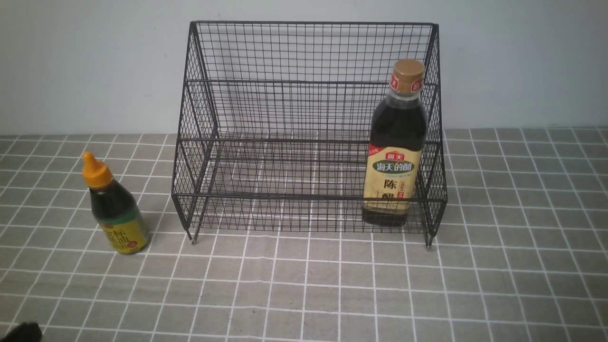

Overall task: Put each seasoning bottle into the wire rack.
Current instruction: Use the left arm to grab the condiment bottle closest to it, then use the left arm to put the condiment bottle back on the shelf

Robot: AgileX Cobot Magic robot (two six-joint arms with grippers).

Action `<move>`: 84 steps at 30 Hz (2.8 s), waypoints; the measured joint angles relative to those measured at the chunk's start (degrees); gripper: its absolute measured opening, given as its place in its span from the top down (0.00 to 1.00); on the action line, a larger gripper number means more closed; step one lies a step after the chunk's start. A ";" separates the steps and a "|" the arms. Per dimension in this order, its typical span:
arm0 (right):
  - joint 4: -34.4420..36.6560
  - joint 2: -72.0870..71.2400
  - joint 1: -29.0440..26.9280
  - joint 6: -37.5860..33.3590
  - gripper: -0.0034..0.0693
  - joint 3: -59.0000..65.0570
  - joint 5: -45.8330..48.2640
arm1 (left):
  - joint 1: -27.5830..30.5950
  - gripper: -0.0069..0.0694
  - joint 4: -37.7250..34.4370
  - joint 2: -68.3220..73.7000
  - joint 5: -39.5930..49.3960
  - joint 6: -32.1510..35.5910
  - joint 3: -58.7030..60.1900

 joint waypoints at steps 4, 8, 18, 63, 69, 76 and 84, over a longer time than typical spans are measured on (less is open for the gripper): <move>0.00 0.00 0.00 0.00 0.97 0.00 0.00 | 0.00 0.92 -6.94 0.00 -9.46 -0.77 0.00; 0.00 0.00 0.00 0.00 0.97 0.00 0.00 | 0.00 0.92 -10.08 0.20 -23.96 -1.04 0.00; 0.00 0.00 0.00 0.05 0.97 0.00 0.00 | 0.00 0.85 3.49 22.94 -31.49 -4.04 -7.97; 0.00 0.00 0.00 0.05 0.97 0.00 0.00 | -3.91 0.58 12.16 64.64 -22.36 -7.77 -43.89; 0.00 0.00 0.00 0.05 0.97 0.00 0.00 | -14.28 0.58 12.56 66.46 -20.22 -7.83 -51.22; 0.00 0.00 0.00 0.05 0.97 0.00 0.00 | -18.81 0.58 12.56 76.73 -23.19 -7.83 -55.17; 0.00 0.00 0.00 0.05 0.97 0.00 0.00 | -19.33 0.58 12.56 87.04 -25.75 -8.31 -56.68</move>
